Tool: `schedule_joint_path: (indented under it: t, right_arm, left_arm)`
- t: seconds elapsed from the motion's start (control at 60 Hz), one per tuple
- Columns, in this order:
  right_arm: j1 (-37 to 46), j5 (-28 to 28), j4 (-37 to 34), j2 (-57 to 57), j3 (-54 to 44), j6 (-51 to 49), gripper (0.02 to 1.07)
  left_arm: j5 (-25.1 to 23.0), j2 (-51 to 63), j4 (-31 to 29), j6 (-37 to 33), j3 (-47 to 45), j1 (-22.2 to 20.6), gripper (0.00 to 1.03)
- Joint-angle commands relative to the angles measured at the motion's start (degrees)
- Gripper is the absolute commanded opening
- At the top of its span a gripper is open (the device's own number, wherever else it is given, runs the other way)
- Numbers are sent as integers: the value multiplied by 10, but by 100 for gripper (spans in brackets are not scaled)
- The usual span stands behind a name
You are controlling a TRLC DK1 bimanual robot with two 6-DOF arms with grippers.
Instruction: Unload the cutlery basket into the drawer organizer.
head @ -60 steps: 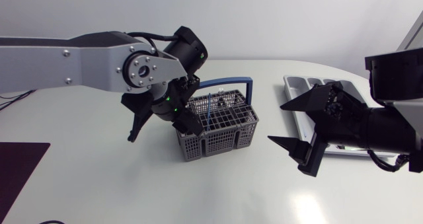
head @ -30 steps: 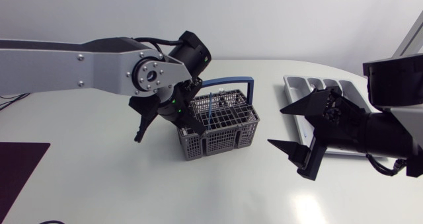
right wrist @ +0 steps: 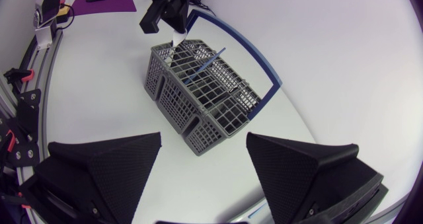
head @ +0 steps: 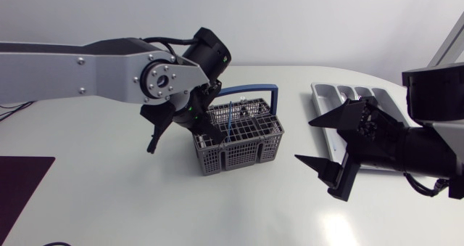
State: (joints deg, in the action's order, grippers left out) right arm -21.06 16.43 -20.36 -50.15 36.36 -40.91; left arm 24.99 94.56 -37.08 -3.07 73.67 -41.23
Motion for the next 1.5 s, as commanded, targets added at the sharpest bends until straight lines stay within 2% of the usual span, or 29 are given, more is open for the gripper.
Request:
schedule_joint_path:
  t: [0.0, 0.417, 0.583, 0.833, 1.217, 1.3, 1.383, 1.483]
  right_arm:
    - [-4, -2, 1, 3, -11, 6, 95]
    - [-20, -3, 7, -1, -7, 19, 95]
    - [-49, -30, 28, -7, -10, 36, 95]
    - [-70, -42, 47, -26, -6, 46, 95]
    - [-91, -49, 60, -43, 5, 56, 95]
    - [-106, -50, 62, -43, 6, 67, 95]
    - [-136, -68, 72, -43, 8, 79, 95]
    - [-179, -101, 87, -50, 18, 101, 95]
  left_arm:
    - [16, -32, 10, -13, -8, -8, 7]
    - [110, -97, 45, -64, -49, -56, 7]
    - [150, -117, 69, -74, -82, -85, 7]
    - [168, -156, 80, -92, -104, -95, 7]
    - [175, -247, 78, -154, -85, -106, 7]
    - [152, -262, 66, -148, -70, -110, 7]
    - [74, -264, 20, -99, -42, -93, 7]
    - [-27, -263, 9, -63, -30, -57, 7]
